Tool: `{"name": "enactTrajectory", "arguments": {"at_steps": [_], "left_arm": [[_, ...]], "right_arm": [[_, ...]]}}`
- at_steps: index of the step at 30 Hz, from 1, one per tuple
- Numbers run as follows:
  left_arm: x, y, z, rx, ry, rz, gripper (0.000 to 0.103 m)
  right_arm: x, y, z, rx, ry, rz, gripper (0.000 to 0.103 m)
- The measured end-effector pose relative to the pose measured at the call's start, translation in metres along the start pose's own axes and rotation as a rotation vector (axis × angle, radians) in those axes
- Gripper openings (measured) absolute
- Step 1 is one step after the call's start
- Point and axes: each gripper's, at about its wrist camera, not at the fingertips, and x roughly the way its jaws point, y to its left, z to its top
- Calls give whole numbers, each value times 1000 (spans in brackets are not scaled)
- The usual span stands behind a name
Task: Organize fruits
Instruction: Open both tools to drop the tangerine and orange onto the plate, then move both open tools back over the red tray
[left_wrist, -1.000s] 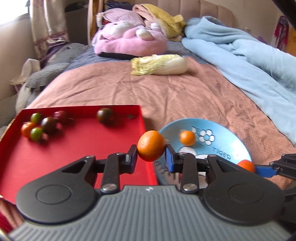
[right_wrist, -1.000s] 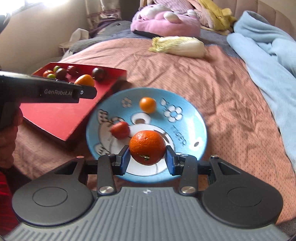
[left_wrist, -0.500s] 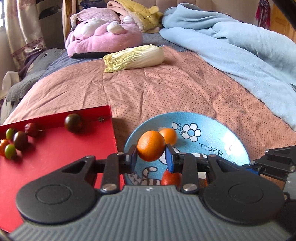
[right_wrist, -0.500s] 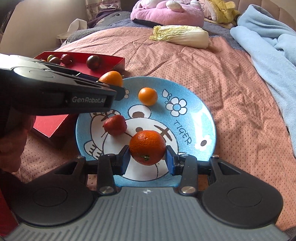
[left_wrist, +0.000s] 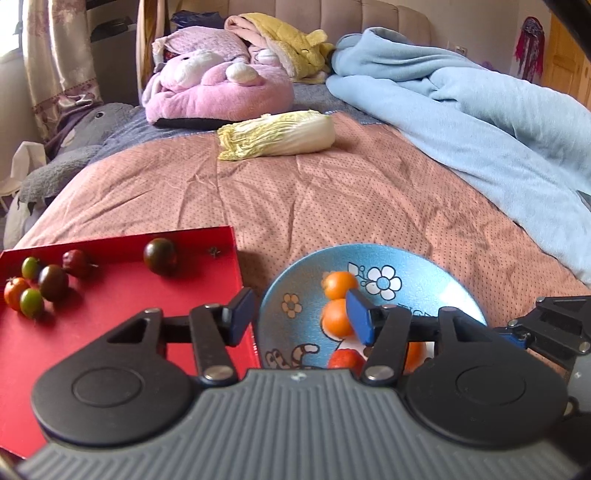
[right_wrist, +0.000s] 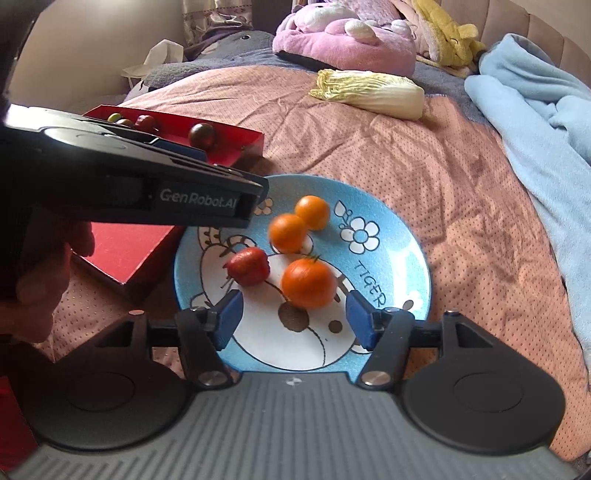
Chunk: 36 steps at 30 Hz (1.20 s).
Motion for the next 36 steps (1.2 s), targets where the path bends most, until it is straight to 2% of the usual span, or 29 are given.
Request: {"name": "enactTrajectory", "arguments": {"at_steps": [4,21,25,36], "left_arm": [[-6,3,0,-10,-12,6,58],[-23,27,-1,-79,-39,83,58],[-26,36,-2,-95,-40,106,58],[-33,62,-10,-127,-48,157,58]], "right_arm": [[-5,5,0,-12,0,4,72],[-16,6,-5,21,-35,48,72],[-15,9,-5,22,-41,57,83],[-11,22,3,15,-58,80,83]]}}
